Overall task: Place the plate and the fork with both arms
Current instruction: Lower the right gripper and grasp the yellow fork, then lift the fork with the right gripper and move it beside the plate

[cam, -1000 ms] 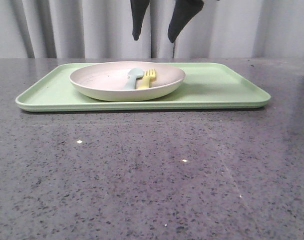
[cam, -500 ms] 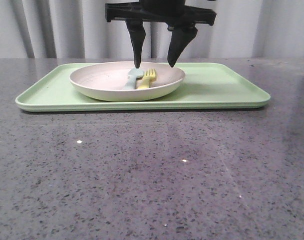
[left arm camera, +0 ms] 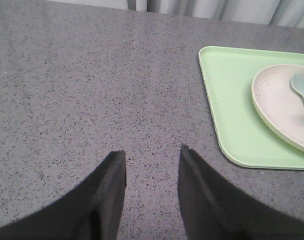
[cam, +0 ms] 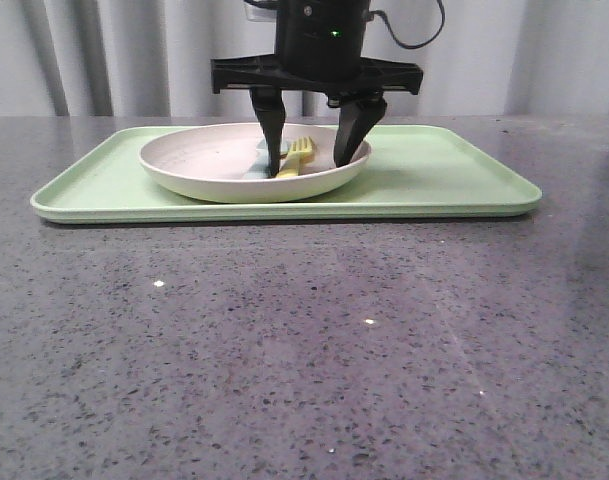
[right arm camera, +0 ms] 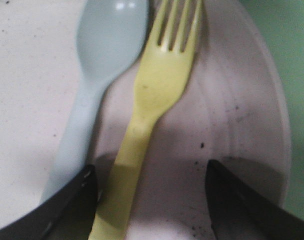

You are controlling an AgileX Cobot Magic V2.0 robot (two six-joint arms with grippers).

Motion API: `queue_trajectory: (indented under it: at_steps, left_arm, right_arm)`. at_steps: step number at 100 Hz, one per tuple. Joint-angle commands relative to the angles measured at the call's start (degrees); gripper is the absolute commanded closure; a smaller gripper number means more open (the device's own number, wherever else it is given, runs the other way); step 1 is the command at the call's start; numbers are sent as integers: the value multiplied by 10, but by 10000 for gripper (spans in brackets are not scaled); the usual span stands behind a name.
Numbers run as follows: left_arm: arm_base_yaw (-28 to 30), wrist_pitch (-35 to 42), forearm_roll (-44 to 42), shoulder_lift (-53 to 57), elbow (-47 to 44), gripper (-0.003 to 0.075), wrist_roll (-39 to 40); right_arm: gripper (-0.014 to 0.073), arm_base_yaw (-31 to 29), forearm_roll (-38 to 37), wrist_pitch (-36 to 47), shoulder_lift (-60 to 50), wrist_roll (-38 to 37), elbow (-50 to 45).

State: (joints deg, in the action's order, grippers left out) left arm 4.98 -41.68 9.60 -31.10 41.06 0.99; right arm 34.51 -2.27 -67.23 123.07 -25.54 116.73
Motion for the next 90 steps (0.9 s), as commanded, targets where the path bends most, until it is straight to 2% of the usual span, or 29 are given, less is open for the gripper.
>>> queue_trajectory:
  at_steps: [1, 9, 33, 45, 67, 90]
  left_arm:
    - [1, 38, 6, -3, 15, 472, 2]
    - [1, 41, 6, -3, 15, 472, 2]
    - [1, 41, 6, -3, 15, 472, 2]
    - [1, 41, 6, -3, 15, 472, 2]
    - [1, 41, 6, -3, 15, 472, 2]
    - [1, 41, 8, -3, 15, 472, 2]
  right_arm:
    - [149, 0, -10, 18, -35, -2, 20]
    - [221, 0, -13, 21, -35, -2, 20]
    - [560, 0, -14, 24, -35, -2, 20]
    - [663, -1, -23, 24, -35, -2, 20]
    - [661, -1, -25, -5, -37, -2, 45]
    - [661, -10, -65, -94, -37, 2, 128]
